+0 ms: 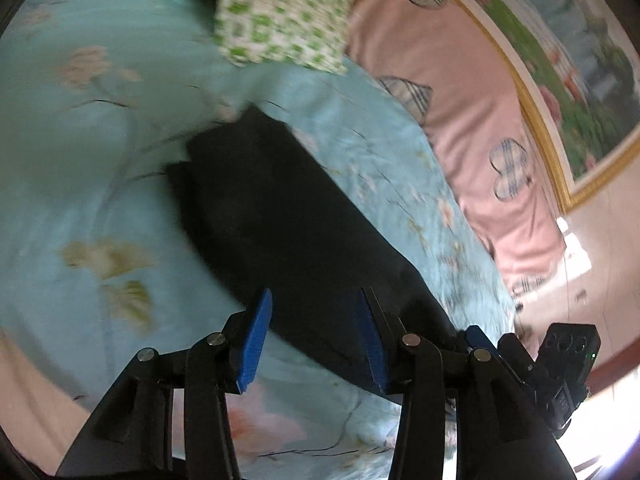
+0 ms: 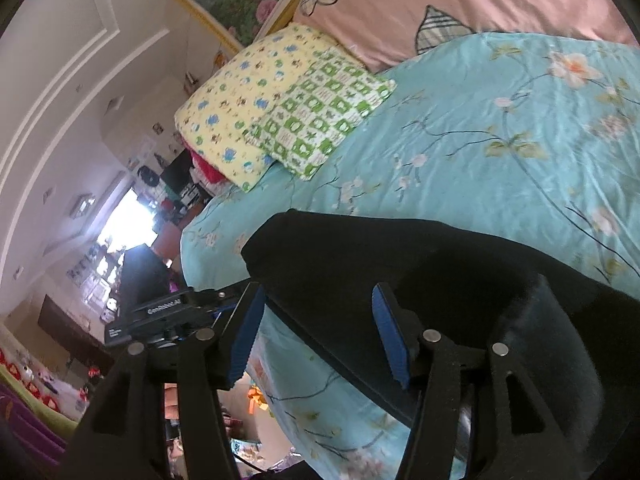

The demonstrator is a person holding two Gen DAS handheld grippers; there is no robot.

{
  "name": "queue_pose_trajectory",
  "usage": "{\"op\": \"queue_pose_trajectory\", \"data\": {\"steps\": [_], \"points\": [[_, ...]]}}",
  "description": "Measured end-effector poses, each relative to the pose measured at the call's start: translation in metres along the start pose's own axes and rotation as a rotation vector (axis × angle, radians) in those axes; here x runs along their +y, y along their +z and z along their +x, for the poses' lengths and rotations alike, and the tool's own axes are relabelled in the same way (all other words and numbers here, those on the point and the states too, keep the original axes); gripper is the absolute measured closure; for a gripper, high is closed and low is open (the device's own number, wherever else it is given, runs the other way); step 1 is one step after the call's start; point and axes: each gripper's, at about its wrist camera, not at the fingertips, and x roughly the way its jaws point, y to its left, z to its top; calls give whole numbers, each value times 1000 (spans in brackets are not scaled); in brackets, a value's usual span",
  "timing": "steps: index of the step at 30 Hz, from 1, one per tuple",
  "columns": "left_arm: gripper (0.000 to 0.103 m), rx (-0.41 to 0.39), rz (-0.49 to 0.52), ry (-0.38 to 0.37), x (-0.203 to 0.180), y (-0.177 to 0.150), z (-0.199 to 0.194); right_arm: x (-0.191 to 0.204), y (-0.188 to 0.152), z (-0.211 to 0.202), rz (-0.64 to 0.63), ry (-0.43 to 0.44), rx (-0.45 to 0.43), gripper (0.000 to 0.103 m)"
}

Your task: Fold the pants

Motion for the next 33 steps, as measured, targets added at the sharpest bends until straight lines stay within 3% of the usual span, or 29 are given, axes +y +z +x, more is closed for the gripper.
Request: {"op": "queue_pose_trajectory", "data": {"steps": [16, 33], "points": [[45, -40, -150, 117, 47, 27, -1, 18, 39, 75, -105, 32, 137, 43], [42, -19, -183, 137, 59, 39, 24, 20, 97, 186, -253, 29, 351, 42]]}}
